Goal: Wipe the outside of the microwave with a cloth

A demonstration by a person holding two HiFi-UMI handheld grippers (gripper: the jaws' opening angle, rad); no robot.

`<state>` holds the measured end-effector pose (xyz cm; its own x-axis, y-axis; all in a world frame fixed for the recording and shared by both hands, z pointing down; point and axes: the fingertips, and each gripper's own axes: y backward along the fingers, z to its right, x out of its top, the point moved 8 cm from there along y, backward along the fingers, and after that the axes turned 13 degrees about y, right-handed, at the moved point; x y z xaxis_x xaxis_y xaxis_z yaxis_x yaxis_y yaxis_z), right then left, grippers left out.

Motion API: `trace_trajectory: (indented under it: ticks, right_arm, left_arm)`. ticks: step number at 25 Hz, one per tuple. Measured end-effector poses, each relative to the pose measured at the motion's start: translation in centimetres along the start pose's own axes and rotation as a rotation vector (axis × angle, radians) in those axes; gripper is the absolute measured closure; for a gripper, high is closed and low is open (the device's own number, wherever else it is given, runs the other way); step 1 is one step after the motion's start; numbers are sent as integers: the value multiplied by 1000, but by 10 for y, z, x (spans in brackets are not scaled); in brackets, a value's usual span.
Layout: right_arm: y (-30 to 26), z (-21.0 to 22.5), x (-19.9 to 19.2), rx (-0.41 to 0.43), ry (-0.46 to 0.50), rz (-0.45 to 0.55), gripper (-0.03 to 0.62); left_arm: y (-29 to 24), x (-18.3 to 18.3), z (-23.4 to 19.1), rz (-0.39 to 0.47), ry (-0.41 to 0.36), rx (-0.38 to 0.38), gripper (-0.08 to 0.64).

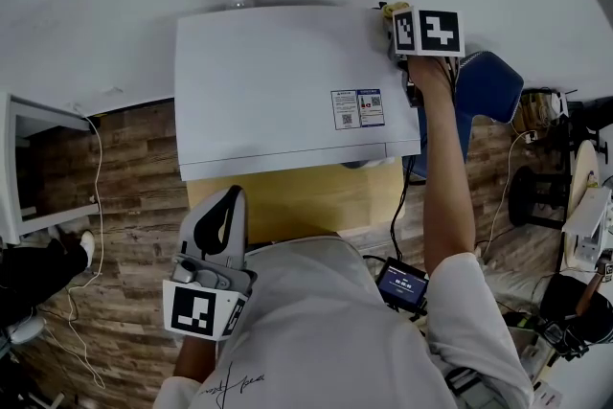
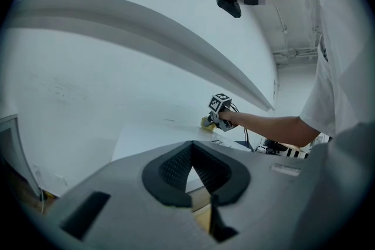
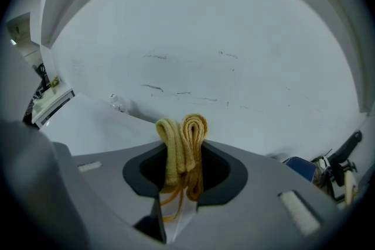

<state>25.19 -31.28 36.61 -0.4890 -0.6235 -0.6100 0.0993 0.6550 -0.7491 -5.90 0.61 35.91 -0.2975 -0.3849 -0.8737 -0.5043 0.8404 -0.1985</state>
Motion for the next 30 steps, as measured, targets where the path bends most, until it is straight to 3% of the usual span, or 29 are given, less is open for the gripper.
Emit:
trace_trajectory:
  ticks: [30]
  right_arm:
    - [-4,-54,28,31,68,7,476]
  left_arm:
    - [-4,-4,3,-13,-2,-3,565]
